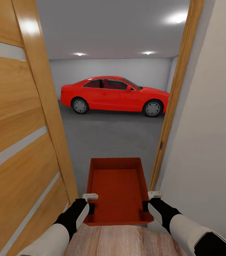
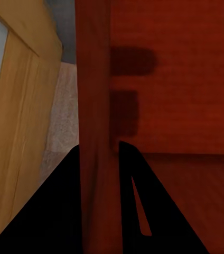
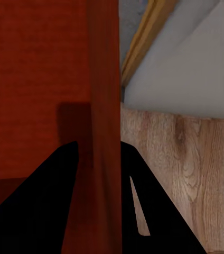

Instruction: Move the two storage containers from the living room to the garage. In the garage, place one container on the floor and stack the other container on top of it (either order is fine).

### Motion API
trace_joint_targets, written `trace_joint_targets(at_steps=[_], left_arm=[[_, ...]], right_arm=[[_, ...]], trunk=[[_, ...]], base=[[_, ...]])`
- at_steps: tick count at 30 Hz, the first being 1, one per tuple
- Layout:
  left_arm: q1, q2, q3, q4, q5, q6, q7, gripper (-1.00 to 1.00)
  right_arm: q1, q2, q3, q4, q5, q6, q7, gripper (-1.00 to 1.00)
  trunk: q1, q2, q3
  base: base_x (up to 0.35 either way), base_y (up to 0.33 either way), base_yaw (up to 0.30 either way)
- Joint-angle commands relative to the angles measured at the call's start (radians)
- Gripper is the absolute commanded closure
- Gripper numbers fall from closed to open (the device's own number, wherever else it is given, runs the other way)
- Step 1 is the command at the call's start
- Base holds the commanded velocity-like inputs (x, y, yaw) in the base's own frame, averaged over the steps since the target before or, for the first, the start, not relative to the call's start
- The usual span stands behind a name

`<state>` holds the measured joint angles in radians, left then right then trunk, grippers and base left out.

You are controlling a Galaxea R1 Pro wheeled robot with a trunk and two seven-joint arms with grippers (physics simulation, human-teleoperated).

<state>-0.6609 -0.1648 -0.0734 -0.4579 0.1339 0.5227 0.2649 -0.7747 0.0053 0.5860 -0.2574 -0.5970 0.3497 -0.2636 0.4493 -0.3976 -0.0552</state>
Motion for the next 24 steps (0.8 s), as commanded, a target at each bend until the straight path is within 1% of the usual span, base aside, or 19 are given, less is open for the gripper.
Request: trace_joint_targets(at_steps=[1,24], left_arm=[[0.0,0.004,-0.011,0.018,-0.017,0.013,0.02,1.0],[0.0,0.004,-0.011,0.018,-0.017,0.013,0.02,1.0]], right_arm=[[-0.001,-0.001,0.022,-0.025,-0.018,0.001,-0.006,1.0],[-0.001,-0.001,0.022,-0.025,-0.018,0.0,-0.006,1.0]], trunk=[[0.001,-0.002,-0.002],[0.001,-0.002,-0.002]], base=[[0.0,0.0,-0.125],[0.0,0.0,-0.008]])
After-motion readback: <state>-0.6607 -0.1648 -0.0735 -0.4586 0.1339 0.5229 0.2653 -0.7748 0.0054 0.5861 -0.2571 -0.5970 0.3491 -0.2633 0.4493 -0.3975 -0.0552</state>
